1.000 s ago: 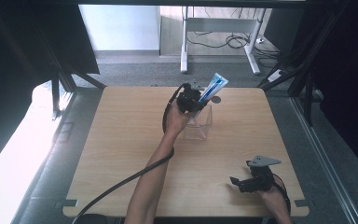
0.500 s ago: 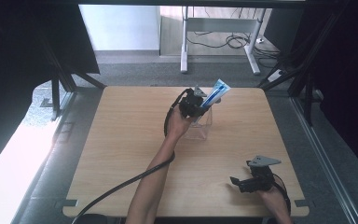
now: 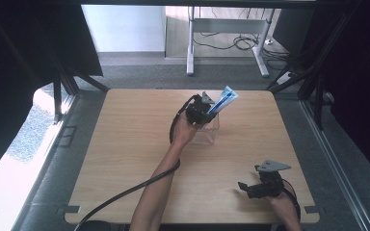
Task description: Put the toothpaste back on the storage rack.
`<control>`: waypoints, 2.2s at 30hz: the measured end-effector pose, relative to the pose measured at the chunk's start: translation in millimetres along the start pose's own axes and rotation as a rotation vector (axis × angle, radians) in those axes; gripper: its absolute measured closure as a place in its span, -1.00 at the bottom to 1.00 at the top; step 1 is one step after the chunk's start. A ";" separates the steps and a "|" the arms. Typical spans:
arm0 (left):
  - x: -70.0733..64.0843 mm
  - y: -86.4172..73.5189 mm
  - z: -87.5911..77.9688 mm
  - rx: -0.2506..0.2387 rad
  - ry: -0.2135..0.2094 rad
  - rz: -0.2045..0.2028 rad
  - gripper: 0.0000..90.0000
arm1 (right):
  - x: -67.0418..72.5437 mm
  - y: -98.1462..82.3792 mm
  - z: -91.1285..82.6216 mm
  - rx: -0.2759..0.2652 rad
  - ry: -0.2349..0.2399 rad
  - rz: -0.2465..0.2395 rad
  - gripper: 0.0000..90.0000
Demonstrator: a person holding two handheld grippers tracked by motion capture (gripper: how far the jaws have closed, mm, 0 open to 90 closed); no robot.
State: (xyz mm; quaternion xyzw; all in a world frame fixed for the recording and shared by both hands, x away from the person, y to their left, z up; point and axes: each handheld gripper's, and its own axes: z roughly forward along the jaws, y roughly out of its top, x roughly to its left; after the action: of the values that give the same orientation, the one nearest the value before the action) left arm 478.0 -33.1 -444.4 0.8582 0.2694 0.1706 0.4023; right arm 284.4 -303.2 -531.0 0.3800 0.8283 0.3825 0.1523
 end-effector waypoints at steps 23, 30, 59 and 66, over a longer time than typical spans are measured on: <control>-3.8 -5.3 -8.3 0.052 0.000 0.007 0.54 | 1.4 0.0 1.1 0.012 -0.002 -0.007 -0.99; -4.4 -7.6 -10.7 0.070 -0.008 -0.002 0.52 | 1.6 -0.1 1.8 0.016 0.001 -0.010 -0.99; -10.2 -23.1 -18.9 0.116 -0.089 0.004 0.31 | 3.0 -0.2 3.8 0.025 0.005 -0.014 -0.99; -9.2 -24.3 -22.1 0.078 -0.088 -0.040 -0.20 | 3.6 0.3 3.5 0.024 0.003 -0.017 -0.99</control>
State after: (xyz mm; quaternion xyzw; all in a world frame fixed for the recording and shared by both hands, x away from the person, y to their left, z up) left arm 451.5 -12.5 -450.4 0.8742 0.2751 0.1139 0.3835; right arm 284.0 -298.6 -533.0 0.3742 0.8362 0.3721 0.1496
